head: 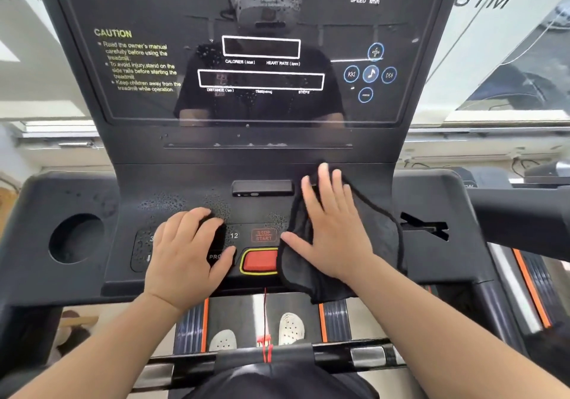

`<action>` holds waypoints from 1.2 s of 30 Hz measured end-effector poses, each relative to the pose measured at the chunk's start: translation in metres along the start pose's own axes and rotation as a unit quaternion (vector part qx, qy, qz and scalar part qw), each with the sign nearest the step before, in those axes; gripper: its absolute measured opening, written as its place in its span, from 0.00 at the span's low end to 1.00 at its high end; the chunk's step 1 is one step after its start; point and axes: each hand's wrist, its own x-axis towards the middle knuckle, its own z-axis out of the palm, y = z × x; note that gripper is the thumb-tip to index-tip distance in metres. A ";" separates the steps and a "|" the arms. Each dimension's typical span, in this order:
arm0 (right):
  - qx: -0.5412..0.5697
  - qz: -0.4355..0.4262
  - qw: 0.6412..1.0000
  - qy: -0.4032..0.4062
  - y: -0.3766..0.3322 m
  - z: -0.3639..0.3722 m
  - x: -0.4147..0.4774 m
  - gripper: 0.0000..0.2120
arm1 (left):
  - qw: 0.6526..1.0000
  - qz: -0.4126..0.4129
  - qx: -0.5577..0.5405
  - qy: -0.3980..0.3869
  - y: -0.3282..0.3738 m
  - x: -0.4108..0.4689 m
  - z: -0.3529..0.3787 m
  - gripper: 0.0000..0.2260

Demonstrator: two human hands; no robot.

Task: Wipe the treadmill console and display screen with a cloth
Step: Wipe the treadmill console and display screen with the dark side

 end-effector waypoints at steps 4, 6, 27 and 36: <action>0.005 -0.091 0.995 -0.044 0.006 0.003 -0.025 0.46 | 1.000 0.003 0.000 0.002 0.000 0.000 0.000 0.22; -0.012 -0.088 0.995 -0.054 0.018 0.003 -0.038 0.48 | 1.000 0.003 -0.004 0.007 -0.001 0.000 0.001 0.22; -0.040 -0.022 0.997 -0.060 0.004 0.005 -0.036 0.50 | 1.000 0.002 -0.013 -0.007 -0.004 -0.001 0.001 0.22; -0.021 0.147 0.989 -0.015 0.027 -0.005 -0.007 0.60 | 1.000 0.014 -0.020 0.003 -0.004 -0.001 0.002 0.21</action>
